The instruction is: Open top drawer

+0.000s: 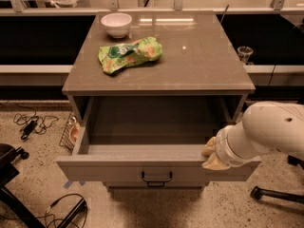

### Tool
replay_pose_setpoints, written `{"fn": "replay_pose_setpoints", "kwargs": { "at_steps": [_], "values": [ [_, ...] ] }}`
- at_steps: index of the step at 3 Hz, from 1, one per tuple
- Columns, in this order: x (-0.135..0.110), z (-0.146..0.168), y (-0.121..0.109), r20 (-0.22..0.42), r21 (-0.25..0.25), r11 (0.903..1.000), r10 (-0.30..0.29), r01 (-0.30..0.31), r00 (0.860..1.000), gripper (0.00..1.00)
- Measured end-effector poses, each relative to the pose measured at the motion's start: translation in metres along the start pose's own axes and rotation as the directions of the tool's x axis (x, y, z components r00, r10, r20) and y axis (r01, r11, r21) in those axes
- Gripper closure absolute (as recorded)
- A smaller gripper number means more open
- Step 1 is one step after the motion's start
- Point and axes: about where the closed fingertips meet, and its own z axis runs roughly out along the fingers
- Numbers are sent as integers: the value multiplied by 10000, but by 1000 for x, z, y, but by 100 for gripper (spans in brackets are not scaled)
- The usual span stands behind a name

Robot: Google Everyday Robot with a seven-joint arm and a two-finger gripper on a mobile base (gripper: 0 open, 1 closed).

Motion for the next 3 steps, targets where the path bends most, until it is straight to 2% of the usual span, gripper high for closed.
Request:
{"fn": "replay_pose_setpoints", "kwargs": {
  "at_steps": [1, 2, 3],
  "values": [
    [-1, 0, 0, -5, 2, 10000, -19, 19, 10000, 63],
    [-2, -1, 1, -11, 2, 10000, -46, 46, 10000, 32],
    [-2, -1, 1, -15, 2, 10000, -63, 63, 10000, 9]
  ]
}}
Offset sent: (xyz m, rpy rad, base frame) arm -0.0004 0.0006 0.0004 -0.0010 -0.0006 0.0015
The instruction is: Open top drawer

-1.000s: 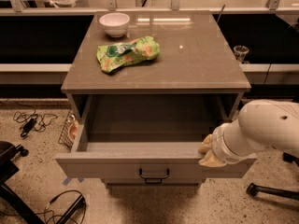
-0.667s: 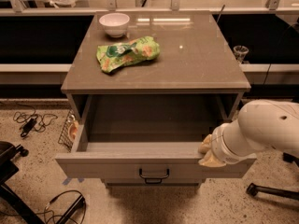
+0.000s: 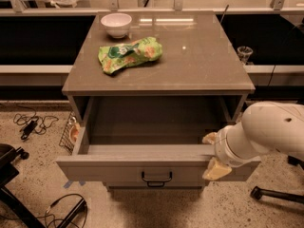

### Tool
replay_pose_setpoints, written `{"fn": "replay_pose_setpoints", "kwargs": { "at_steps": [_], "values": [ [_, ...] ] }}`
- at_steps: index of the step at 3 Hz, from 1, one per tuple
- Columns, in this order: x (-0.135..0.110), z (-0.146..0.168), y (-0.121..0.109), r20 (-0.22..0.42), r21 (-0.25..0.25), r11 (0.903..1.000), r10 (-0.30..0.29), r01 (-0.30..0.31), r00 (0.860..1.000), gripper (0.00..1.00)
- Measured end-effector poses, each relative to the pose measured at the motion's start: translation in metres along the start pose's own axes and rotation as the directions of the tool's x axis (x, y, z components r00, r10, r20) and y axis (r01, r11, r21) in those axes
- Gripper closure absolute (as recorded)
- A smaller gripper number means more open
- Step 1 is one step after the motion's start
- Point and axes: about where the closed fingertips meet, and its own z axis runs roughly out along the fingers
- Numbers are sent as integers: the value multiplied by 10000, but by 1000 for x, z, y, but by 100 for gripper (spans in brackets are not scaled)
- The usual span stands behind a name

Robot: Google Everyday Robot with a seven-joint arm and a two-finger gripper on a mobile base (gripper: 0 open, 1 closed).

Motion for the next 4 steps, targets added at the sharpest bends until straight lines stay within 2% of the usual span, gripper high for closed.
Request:
{"fn": "replay_pose_setpoints", "kwargs": {
  "at_steps": [1, 2, 3, 4],
  "values": [
    [-1, 0, 0, -4, 1, 10000, -16, 16, 10000, 0],
    [0, -25, -9, -616, 379, 9993, 64, -41, 9981, 3],
    [1, -93, -50, -1987, 1404, 9901, 205, 78, 9798, 27],
    [7, -121, -79, -2501, 1931, 9810, 300, 195, 9678, 50]
  ]
}}
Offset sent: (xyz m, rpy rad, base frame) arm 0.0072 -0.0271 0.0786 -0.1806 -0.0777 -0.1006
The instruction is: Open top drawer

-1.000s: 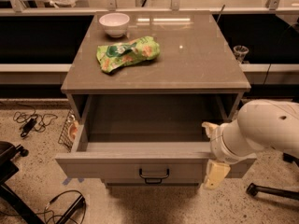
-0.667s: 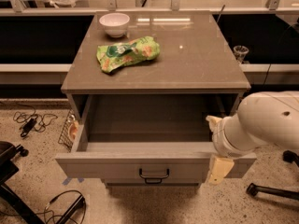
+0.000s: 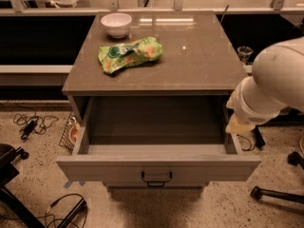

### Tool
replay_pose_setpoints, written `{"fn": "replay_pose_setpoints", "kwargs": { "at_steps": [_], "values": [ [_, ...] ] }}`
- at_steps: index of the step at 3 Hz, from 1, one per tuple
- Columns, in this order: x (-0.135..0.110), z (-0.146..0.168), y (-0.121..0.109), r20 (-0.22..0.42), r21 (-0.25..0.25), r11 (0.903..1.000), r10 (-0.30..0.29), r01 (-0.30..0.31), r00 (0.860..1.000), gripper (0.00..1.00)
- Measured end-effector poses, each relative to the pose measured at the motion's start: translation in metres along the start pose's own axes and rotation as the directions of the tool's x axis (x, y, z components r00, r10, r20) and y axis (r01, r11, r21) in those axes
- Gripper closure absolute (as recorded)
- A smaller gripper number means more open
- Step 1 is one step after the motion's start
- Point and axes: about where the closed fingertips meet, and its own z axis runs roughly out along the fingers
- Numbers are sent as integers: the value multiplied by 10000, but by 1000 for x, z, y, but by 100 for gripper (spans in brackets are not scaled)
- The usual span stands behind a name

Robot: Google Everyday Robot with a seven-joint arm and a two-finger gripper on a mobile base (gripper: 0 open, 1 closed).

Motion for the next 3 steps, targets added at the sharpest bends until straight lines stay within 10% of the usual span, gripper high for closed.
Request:
{"fn": "replay_pose_setpoints", "kwargs": {
  "at_steps": [1, 3],
  "values": [
    [18, 17, -24, 286, 25, 9994, 337, -338, 9990, 74],
    [-14, 124, -14, 1928, -1995, 9798, 542, -150, 9797, 100]
  ]
}}
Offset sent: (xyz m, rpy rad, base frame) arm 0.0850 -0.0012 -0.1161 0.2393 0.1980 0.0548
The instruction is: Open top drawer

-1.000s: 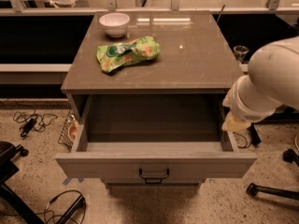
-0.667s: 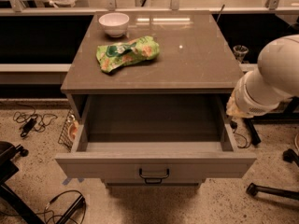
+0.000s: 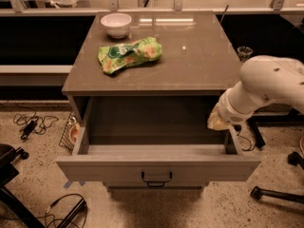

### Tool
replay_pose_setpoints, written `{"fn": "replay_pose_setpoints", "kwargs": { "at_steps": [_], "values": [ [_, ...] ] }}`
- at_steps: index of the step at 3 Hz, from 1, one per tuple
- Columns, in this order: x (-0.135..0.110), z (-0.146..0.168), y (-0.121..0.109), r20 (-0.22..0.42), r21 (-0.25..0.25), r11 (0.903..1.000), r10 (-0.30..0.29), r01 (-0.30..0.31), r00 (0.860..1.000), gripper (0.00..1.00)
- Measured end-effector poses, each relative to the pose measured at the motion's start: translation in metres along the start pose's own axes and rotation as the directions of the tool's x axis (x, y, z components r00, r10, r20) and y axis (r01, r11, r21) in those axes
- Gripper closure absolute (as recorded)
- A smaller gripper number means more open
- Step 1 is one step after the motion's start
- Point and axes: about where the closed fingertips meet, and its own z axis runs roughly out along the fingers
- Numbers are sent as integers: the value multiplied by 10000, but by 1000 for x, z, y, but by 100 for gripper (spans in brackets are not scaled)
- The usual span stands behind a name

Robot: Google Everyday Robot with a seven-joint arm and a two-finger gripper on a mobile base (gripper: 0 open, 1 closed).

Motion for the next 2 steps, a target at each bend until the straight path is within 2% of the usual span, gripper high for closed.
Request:
{"fn": "replay_pose_setpoints", "kwargs": {
  "at_steps": [1, 2],
  "values": [
    [-18, 42, 19, 882, -753, 9972, 101, -34, 9961, 100],
    [-27, 54, 48, 1192, -1037, 9942, 409, -285, 9920, 100]
  ]
}}
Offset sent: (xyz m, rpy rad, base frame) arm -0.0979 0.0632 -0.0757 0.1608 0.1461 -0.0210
